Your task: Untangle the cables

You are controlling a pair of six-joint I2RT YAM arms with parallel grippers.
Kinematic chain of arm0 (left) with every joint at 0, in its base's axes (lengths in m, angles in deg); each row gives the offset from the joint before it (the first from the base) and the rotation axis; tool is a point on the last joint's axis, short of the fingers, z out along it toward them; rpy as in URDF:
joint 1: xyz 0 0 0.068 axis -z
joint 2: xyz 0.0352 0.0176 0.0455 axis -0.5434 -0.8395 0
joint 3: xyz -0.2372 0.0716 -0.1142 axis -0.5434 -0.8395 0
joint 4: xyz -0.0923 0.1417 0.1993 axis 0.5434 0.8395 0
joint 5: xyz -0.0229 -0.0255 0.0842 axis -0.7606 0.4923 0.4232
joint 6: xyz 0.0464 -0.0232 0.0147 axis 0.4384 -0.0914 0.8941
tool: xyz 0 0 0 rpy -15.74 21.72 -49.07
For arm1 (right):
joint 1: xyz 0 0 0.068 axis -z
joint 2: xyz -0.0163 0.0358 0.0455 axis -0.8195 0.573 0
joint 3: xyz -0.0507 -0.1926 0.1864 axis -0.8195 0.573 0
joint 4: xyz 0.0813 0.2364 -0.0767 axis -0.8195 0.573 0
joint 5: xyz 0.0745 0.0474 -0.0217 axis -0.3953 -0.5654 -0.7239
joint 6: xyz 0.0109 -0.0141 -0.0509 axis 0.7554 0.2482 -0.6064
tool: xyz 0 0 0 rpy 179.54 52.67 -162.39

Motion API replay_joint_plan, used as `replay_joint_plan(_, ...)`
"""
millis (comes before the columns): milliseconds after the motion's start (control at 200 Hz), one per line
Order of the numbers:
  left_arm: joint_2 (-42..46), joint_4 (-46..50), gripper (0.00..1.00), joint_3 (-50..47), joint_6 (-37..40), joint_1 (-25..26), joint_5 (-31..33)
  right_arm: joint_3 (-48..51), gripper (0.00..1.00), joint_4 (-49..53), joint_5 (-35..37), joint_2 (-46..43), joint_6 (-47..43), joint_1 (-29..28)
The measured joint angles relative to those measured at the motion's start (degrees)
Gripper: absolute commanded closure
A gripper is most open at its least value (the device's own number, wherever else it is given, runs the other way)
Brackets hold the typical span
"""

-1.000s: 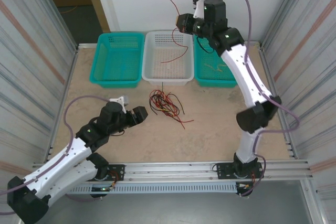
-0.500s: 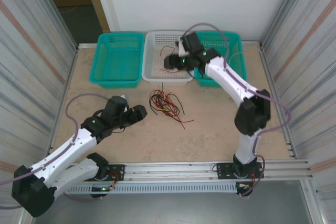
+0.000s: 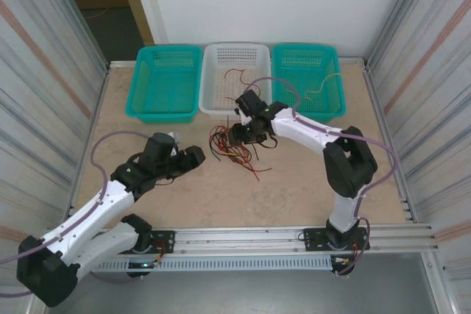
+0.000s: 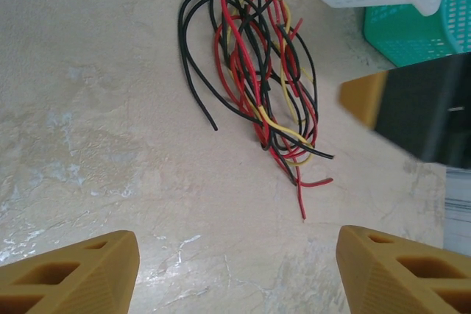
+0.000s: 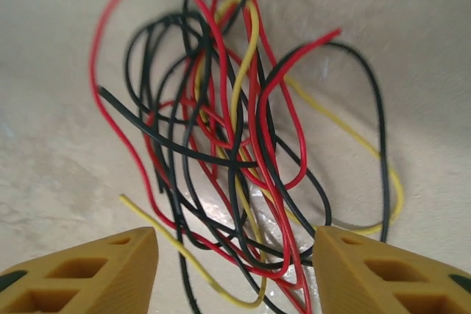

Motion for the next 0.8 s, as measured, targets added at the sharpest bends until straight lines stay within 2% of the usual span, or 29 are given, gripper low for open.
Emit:
replay_joint_plan(215,2.84,0.48,0.3,-0.85,-1.18,0.0,-0.24,-0.02,0.69,3.3,-0.28,3.39,-0.9,-3.06)
replay_joint_plan(341,2.8,1.27,0.3,-1.18,-1.25,0.0,-0.26,0.81,0.75,3.89,-0.44,2.93,-0.59,-6.36)
replay_joint_plan(711,1.53,1.07,0.32,-2.03,-2.27,0.0,-0.37,3.41,0.76,6.51,-5.2,0.26,1.99,-11.8)
replay_joint_plan(756,1.57,1.03,0.32,-2.14,-2.45,0.0,-0.63,3.15,0.73,7.06,-5.31,-0.42,1.99,-11.87)
replay_joint_plan(802,1.62,1.03,0.32,-2.27,-2.49,0.0,-0.74,2.36,0.63,8.04,-5.01,-1.4,2.01,-11.82)
